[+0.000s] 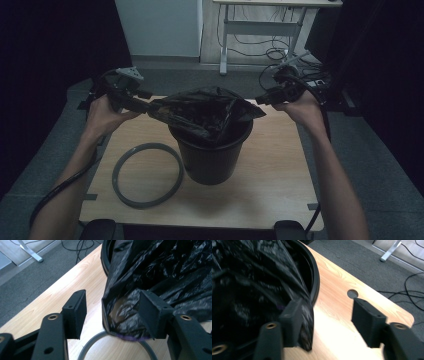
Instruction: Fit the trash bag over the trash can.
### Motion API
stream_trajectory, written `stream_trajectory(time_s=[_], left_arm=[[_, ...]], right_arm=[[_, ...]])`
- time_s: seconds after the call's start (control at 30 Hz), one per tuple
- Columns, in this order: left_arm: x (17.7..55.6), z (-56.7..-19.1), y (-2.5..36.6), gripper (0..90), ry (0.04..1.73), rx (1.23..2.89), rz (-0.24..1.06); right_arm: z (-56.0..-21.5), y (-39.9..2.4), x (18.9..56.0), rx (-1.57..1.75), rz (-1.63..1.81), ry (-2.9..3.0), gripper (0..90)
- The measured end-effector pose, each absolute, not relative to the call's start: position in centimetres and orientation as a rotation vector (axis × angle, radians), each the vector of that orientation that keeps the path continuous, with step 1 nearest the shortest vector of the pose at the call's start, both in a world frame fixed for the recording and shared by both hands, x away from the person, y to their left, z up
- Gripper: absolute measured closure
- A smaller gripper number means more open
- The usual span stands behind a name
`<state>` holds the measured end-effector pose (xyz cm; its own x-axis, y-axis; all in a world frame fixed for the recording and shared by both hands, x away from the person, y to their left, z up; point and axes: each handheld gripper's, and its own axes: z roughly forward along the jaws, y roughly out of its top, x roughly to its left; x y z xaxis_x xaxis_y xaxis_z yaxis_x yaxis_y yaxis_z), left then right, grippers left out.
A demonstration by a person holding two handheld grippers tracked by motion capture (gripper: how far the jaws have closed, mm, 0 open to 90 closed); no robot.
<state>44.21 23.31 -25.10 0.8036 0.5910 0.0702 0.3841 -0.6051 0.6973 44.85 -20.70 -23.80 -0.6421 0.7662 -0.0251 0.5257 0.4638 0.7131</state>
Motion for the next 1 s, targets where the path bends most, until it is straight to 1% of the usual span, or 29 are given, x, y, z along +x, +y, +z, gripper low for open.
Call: stream_trajectory(time_s=[0.17, 0.27, 0.3, 0.33, 0.4, 0.43, 0.5, 0.53, 0.6, 0.67, 0.73, 0.8, 1.0], left_arm=[[44.8, -25.3, 22.2, 38.4, 0.697, 2.313, 0.378], [45.1, -25.7, 21.7, 39.2, 0.691, 2.328, 0.369], [45.2, -25.9, 21.5, 40.3, 0.692, 2.332, 0.365], [45.3, -26.0, 21.4, 41.9, 0.691, 2.335, 0.361], [45.6, -26.2, 21.1, 46.7, 0.694, 2.343, 0.354], [45.7, -26.3, 20.9, 50.4, 0.697, 2.348, 0.356], [45.9, -26.4, 20.6, 59.7, 0.702, 2.35, 0.349], [46.0, -26.4, 20.6, 66.6, 0.703, 2.35, 0.348], [46.3, -26.5, 20.4, 74.6, 0.717, 2.334, 0.347], [46.6, -26.4, 20.2, 82.2, 0.728, 2.314, 0.354], [46.9, -26.4, 20.0, 86.2, 0.742, 2.305, 0.369], [47.3, -26.4, 19.8, 87.7, 0.76, 2.294, 0.391], [49.1, -26.9, 19.0, 88.3, 0.827, 2.302, 0.436]], right_arm=[[-24.4, -18.7, 45.7, 1.03, 0.987, 2.441, 31.4], [-25.5, -17.5, 45.7, 0.977, 0.952, 2.514, 30.8], [-25.8, -17.2, 45.7, 0.966, 0.94, 2.528, 32.3], [-26.0, -17.0, 45.7, 0.962, 0.925, 2.541, 38.9], [-26.4, -16.8, 45.7, 0.958, 0.899, 2.572, 48.4], [-26.5, -16.8, 45.7, 0.957, 0.885, 2.571, 57.3], [-26.5, -16.8, 45.6, 0.956, 0.877, 2.558, 66.3], [-26.4, -16.9, 45.6, 0.964, 0.881, 2.545, 72.1], [-26.2, -17.1, 45.7, 0.974, 0.885, 2.529, 78.7], [-26.2, -17.2, 45.8, 0.987, 0.883, 2.504, 82.7], [-26.2, -17.2, 46.0, 0.99, 0.881, 2.491, 85.0], [-26.2, -17.1, 46.2, 0.998, 0.879, 2.465, 85.7], [-27.0, -16.5, 47.5, 1.023, 0.834, 2.417, 85.8]])
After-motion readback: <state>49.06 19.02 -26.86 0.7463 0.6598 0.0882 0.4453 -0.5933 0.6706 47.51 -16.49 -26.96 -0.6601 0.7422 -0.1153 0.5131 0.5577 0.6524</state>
